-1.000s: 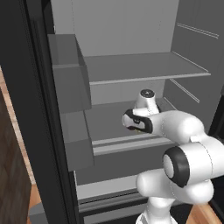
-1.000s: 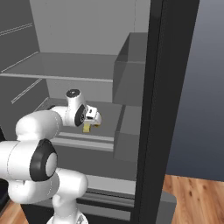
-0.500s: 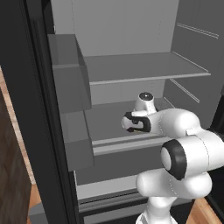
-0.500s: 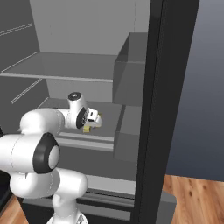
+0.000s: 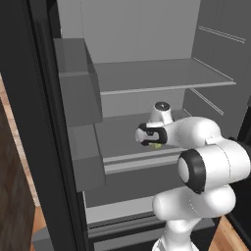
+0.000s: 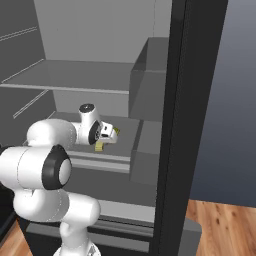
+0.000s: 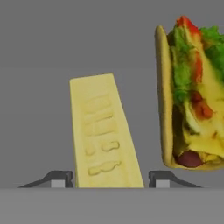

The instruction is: Retrieve the butter from the fridge and place it on a plate on the dining table. Then retrieve the butter knife by the fridge and place it near the plate.

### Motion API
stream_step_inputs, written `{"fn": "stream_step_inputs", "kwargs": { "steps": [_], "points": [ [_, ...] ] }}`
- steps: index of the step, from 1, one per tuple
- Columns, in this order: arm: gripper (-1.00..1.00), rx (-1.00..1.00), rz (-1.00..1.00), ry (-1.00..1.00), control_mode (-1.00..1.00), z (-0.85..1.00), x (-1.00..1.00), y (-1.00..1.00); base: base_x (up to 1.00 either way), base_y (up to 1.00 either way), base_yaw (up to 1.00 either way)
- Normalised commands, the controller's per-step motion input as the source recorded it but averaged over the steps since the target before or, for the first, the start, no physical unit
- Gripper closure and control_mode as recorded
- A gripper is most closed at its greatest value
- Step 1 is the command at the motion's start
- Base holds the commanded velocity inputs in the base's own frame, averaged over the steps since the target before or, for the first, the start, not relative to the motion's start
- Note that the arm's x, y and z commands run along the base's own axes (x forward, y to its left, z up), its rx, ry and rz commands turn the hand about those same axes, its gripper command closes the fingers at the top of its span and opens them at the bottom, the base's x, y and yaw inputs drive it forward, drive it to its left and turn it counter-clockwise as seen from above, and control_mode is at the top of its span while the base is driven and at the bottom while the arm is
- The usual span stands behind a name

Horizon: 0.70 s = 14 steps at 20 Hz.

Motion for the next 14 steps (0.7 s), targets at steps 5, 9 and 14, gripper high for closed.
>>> {"fn": "stream_step_inputs", "kwargs": {
  "steps": [5, 9, 14],
  "points": [
    [1.0, 0.0, 0.0, 0.03, -1.0, -0.14, 0.01, 0.0, 0.0, 0.0, 0.0],
    [1.0, 0.0, -0.02, 0.02, -1.0, -0.04, 0.0, 0.0, 0.0, 0.0, 0.0],
    [1.0, 0.0, -0.03, 0.02, -1.0, 0.05, -0.43, 0.01, 0.0, 0.0, 0.0]
  ]
}}
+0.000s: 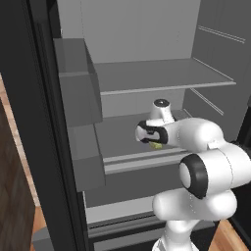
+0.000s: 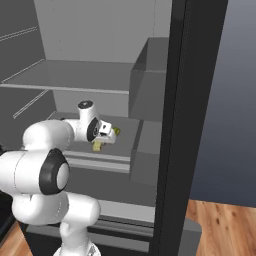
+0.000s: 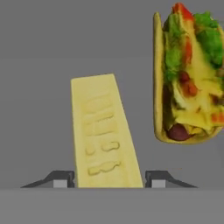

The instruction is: Retrieve the butter from the fridge and place it on a plate on the dining table. Then retrieve the butter knife by the fridge and place it near the plate.

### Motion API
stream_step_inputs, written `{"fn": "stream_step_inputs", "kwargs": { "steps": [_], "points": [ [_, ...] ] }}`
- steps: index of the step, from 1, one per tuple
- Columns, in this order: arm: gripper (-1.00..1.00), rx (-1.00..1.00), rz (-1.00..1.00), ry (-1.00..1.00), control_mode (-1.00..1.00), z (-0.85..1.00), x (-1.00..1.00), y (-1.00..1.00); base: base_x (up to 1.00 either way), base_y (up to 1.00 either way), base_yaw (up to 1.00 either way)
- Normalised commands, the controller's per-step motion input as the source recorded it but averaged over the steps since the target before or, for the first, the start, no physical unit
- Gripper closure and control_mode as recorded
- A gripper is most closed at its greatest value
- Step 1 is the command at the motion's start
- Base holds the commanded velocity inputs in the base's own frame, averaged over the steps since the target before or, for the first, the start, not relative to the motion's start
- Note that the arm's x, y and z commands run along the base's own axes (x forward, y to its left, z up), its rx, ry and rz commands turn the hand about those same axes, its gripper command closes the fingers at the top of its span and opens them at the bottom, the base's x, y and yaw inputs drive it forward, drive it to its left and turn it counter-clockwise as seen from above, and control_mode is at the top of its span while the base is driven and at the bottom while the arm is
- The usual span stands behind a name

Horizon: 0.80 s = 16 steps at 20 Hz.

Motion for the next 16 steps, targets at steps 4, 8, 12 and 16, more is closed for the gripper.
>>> {"fn": "stream_step_inputs", "kwargs": {
  "steps": [4, 8, 12, 16],
  "points": [
    [1.0, 0.0, 0.0, -0.02, -1.0, 0.38, -0.98, 0.09, 0.0, 0.0, 0.0],
    [1.0, 0.0, 0.0, -0.03, -1.0, 0.57, -0.99, 0.04, 0.0, 0.0, 0.0],
    [1.0, 0.0, 0.0, -0.05, -1.0, 0.58, -0.96, 0.0, 0.0, 0.0, 0.0],
    [1.0, 0.0, 0.0, -0.04, -1.0, 0.69, -0.82, 0.0, 0.0, 0.0, 0.0]
  ]
}}
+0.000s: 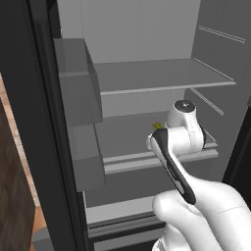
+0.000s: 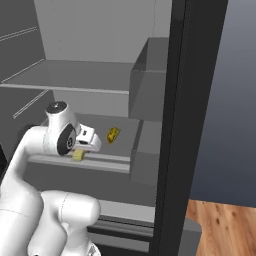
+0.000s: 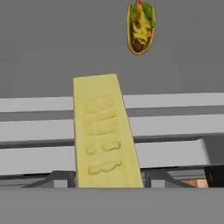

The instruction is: Retrieve the butter from the fridge and place it on a plate on the dining table. Then retrieve the butter knife by the fridge and place it near the plate.

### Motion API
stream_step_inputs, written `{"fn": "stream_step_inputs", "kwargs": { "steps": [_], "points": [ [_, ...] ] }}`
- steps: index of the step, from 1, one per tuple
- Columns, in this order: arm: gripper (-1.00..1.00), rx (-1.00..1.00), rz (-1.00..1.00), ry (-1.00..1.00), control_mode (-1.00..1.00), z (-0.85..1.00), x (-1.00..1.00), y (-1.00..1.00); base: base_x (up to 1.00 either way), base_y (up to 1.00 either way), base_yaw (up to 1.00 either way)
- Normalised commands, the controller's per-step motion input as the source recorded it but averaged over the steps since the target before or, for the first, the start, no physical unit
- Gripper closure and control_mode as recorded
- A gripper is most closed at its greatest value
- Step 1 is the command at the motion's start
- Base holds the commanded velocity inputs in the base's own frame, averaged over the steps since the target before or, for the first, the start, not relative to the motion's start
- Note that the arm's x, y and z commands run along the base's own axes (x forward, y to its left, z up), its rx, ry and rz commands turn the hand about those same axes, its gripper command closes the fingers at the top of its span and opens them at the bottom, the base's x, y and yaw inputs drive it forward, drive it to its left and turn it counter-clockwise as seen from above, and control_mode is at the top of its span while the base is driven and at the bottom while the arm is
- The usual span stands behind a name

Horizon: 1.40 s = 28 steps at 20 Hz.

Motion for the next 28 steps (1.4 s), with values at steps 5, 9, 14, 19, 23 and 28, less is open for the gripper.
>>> {"fn": "stream_step_inputs", "kwargs": {
  "steps": [5, 9, 14, 19, 23, 28],
  "points": [
    [1.0, 0.01, -0.02, -0.01, -1.0, 0.86, -0.74, 0.0, 0.0, 0.0, 0.0],
    [1.0, 0.04, -0.14, 0.05, -1.0, 0.97, -0.45, 0.0, 0.0, 0.0, 0.0],
    [1.0, 0.03, -0.13, 0.02, -1.0, 0.82, -0.61, 0.0, 0.0, 0.0, 0.0],
    [1.0, 0.06, -0.02, 0.01, -1.0, 0.17, -0.5, 0.0, 0.0, 0.0, 0.0],
    [1.0, 0.01, 0.02, 0.0, -1.0, 0.0, -0.56, 0.0, 0.0, 0.0, 0.0],
    [1.0, 0.03, 0.2, 0.0, -1.0, 0.0, -0.51, -0.05, 0.0, 0.0, 0.0]
  ]
}}
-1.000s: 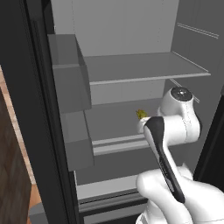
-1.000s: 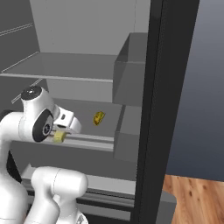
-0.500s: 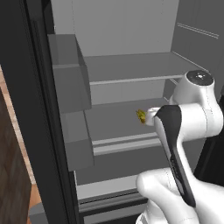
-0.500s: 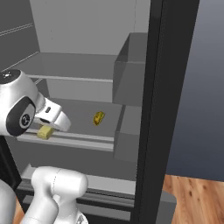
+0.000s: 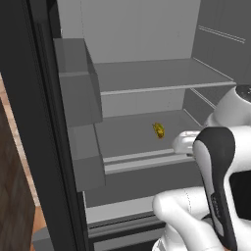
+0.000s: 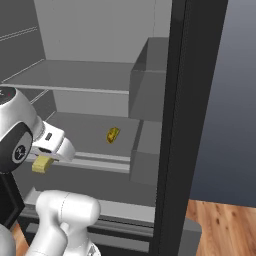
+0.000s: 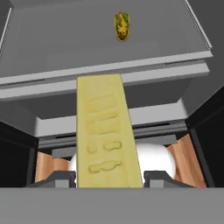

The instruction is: Retrieve the butter from the fridge and place it on a plate on the dining table. Then retrieve the butter knife by the fridge and place it near the plate.

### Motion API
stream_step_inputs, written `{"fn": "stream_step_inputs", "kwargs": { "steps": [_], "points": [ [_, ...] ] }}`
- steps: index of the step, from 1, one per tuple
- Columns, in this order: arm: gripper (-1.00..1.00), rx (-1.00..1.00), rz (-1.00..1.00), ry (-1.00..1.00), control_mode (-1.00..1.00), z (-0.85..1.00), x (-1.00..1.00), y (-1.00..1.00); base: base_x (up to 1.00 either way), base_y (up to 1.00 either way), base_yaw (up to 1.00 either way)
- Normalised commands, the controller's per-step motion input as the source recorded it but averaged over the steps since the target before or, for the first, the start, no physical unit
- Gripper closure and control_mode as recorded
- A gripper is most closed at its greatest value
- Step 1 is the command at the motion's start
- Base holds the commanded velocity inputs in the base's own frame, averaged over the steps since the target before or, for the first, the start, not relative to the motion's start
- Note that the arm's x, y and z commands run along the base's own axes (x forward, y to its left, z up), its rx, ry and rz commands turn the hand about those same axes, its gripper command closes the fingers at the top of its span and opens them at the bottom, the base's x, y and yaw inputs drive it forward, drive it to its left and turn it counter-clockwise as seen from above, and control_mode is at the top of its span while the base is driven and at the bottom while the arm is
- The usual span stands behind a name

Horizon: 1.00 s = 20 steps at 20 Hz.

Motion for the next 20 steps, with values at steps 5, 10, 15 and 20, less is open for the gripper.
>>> {"fn": "stream_step_inputs", "kwargs": {
  "steps": [5, 10, 15, 20],
  "points": [
    [1.0, 0.0, 0.02, 0.0, -1.0, 0.0, -0.17, 0.02, 0.0, 0.0, 0.0],
    [1.0, 0.0, 0.01, 0.0, -1.0, 0.0, -0.03, 0.03, 0.0, 0.0, 0.0],
    [1.0, 0.0, 0.0, 0.0, 1.0, 0.0, -0.03, 0.01, -0.28, 0.06, 0.0],
    [1.0, 0.0, 0.0, 0.0, 1.0, 0.0, 0.0, 0.0, -0.58, 0.19, -0.01]
  ]
}}
